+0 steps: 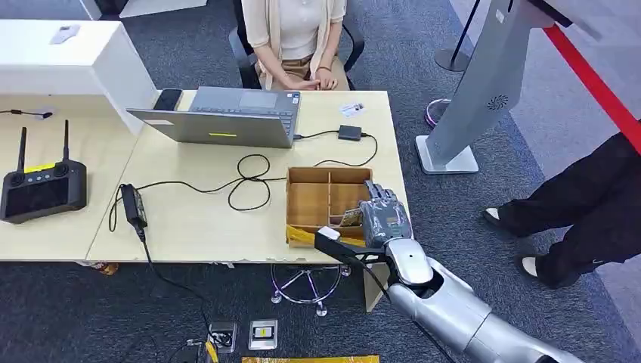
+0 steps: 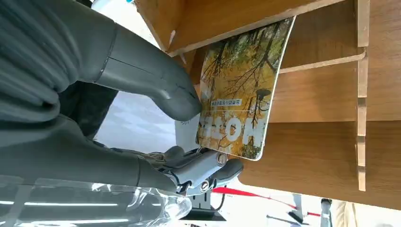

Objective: Pass the card to the sensor for recognition and then transmit it.

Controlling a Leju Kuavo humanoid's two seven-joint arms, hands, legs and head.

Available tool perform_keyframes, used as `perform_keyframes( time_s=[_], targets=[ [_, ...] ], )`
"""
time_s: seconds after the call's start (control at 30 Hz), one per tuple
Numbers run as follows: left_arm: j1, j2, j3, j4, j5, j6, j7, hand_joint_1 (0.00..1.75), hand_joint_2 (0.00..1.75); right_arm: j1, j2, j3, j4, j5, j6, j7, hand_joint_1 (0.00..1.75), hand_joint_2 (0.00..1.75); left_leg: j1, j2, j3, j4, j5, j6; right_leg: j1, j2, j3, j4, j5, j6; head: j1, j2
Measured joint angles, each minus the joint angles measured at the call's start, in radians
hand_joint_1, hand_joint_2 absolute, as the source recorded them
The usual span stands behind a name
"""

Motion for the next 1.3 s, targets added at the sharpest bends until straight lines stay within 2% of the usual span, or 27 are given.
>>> perform_keyframes(
  time_s=[0.4, 0.7, 0.97, 1.3],
  targets=[
    [-0.002, 0.0, -0.001, 0.0, -0.009, 0.0, 0.003, 0.0, 0.0, 0.0, 0.0, 0.0, 0.0, -0.001, -0.001, 0.009, 1.75, 1.75, 0.0, 0.0, 0.0, 0.0, 0.0, 0.0, 0.0, 0.0, 0.0, 0.0, 0.0, 0.0, 0.0, 0.0],
    [-0.002, 0.001, -0.002, 0.0, -0.015, -0.003, 0.004, 0.0, 0.0, -0.042, -0.012, -0.012, -0.065, 0.021, -0.002, 0.067, 1.75, 1.75, 0.0, 0.0, 0.0, 0.0, 0.0, 0.0, 0.0, 0.0, 0.0, 0.0, 0.0, 0.0, 0.0, 0.0],
    [-0.002, 0.002, -0.002, 0.0, -0.023, -0.003, 0.004, 0.0, 0.0, -0.121, -0.051, -0.047, -0.172, 0.035, 0.054, 0.131, 1.75, 1.75, 0.0, 0.0, 0.0, 0.0, 0.0, 0.0, 0.0, 0.0, 0.0, 0.0, 0.0, 0.0, 0.0, 0.0],
    [-0.006, 0.002, -0.003, 0.0, -0.037, -0.008, 0.012, 0.0, 0.0, -0.157, -0.093, -0.092, -0.261, 0.043, 0.108, 0.144, 1.75, 1.75, 0.0, 0.0, 0.0, 0.0, 0.0, 0.0, 0.0, 0.0, 0.0, 0.0, 0.0, 0.0, 0.0, 0.0]
  ],
)
